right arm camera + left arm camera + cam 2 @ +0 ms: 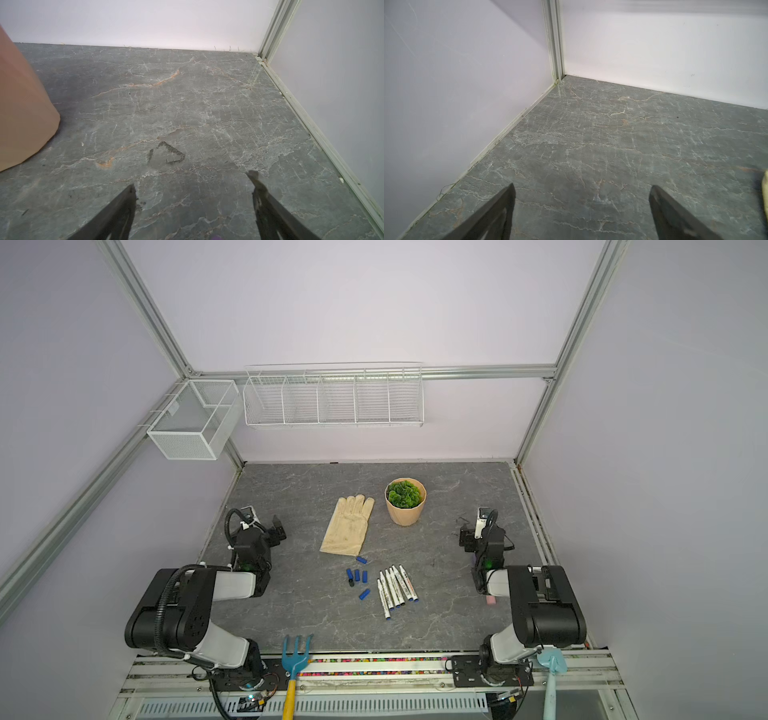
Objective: Insert the pens into the pen caps
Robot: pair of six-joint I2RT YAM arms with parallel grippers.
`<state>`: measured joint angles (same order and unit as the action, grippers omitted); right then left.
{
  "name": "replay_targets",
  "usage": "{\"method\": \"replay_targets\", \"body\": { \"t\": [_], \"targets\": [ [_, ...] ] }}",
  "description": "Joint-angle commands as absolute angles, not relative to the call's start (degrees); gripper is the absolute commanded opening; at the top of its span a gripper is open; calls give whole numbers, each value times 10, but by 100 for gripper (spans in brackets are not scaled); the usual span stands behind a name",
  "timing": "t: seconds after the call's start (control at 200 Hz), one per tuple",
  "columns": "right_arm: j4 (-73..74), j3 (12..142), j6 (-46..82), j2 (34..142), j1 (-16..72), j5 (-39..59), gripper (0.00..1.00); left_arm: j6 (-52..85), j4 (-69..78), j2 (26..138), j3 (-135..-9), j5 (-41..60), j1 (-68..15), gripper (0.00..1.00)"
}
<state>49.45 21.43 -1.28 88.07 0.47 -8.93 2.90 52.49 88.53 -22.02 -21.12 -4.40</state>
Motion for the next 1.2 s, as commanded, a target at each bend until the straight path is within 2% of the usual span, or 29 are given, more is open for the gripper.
{"method": "replay_targets", "body": {
  "t": [0.0,1.194],
  "targets": [
    [493,221,-11,874,2,-82,88,23,539,891,-217,-208,-44,99],
    [488,223,-9,875,-2,-71,88,25,536,891,-219,-207,-44,99]
  ]
}}
